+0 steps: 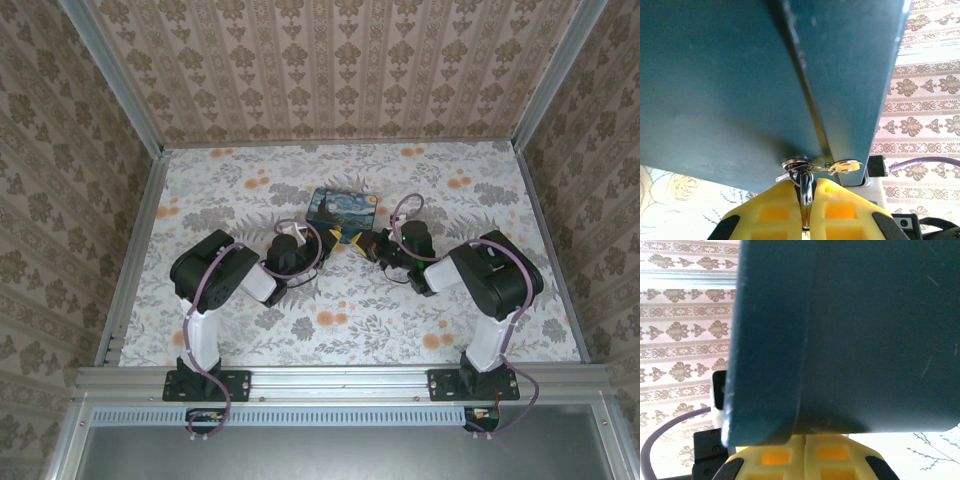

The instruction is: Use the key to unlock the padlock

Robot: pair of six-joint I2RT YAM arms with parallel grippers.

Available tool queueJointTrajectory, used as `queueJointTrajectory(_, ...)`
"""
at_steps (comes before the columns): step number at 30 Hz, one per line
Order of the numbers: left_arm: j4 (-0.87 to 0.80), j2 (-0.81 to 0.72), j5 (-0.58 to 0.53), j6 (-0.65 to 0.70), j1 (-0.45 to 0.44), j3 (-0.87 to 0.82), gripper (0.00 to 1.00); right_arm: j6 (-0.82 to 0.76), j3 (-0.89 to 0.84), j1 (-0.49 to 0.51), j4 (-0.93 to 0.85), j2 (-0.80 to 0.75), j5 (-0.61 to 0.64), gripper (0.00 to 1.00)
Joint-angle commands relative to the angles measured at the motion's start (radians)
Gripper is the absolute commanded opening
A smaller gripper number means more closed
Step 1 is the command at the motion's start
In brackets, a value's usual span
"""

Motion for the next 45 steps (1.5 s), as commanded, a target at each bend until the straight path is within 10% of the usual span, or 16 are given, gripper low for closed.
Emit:
queueJointTrajectory(1,0.001,-0.02,0.139,-0.025,-0.055,0.024,0.0,0.114,0.032,0.021,0.257,0.042,0.009,0.0)
queueJointTrajectory(32,0.001,-0.04,0.145,-0.033,-0.057,0.022,0.0,0.104,0.195,-0.01,0.25,0.175,-0.153,0.0)
queueJointTrajectory(38,-0.007,-0.017,0.077,-0.003,-0.042,-0.002,0.0,-0.06,0.17,-0.014,0.054,0.057,-0.152,0.48)
queueJointTrajectory(45,-0.006,0.018,0.072,0.01,-0.022,0.0,0.0,-0.273,0.13,-0.026,-0.272,-0.098,-0.144,0.64)
